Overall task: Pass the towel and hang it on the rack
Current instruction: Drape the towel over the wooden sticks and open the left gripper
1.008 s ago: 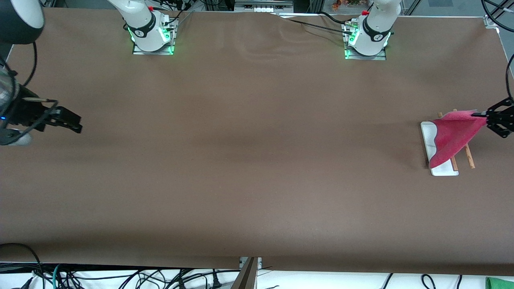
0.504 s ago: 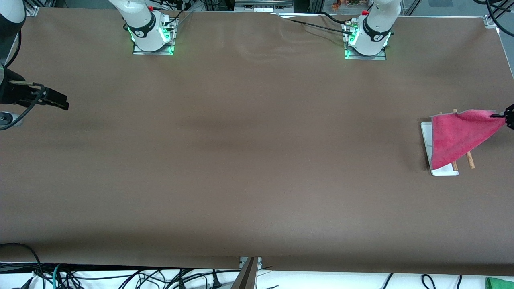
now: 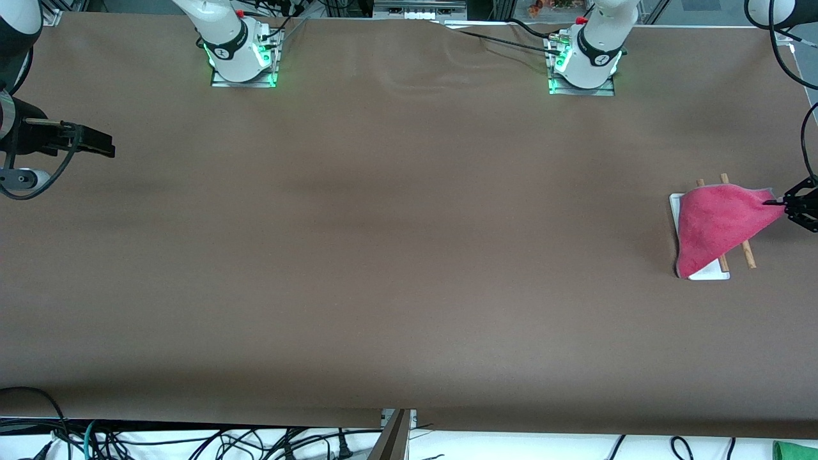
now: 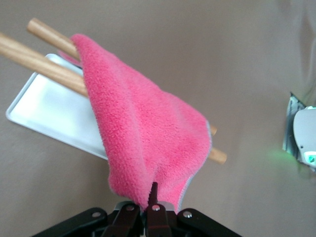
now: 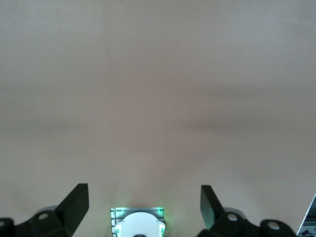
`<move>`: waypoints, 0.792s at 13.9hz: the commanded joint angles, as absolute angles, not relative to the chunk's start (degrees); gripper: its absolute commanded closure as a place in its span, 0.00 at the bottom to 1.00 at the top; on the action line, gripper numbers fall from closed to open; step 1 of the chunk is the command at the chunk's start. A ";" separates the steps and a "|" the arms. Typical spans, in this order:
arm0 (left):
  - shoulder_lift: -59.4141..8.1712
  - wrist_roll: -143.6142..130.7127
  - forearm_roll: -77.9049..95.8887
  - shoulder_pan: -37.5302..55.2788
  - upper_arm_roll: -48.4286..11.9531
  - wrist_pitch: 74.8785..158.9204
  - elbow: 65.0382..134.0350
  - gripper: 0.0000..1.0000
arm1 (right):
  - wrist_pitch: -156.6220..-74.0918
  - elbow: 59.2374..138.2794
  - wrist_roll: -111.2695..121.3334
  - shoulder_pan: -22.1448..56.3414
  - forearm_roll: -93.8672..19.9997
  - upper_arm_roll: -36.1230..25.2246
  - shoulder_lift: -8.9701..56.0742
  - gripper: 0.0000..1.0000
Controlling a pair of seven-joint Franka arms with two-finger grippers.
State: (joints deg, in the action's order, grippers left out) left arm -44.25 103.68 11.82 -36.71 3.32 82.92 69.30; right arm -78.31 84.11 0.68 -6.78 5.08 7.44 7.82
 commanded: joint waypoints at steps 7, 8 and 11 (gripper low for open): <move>-49.83 108.11 10.64 -37.10 3.08 89.65 67.76 0.83 | -78.05 85.70 5.01 -7.38 4.92 7.47 4.92 0.00; -49.83 107.93 10.90 -37.09 2.99 89.74 67.68 0.20 | -77.52 85.52 4.92 -7.38 4.92 7.38 4.75 0.00; -49.04 108.28 10.72 -37.09 2.99 89.56 66.98 0.00 | -76.73 85.43 5.62 -7.38 5.36 7.47 4.57 0.00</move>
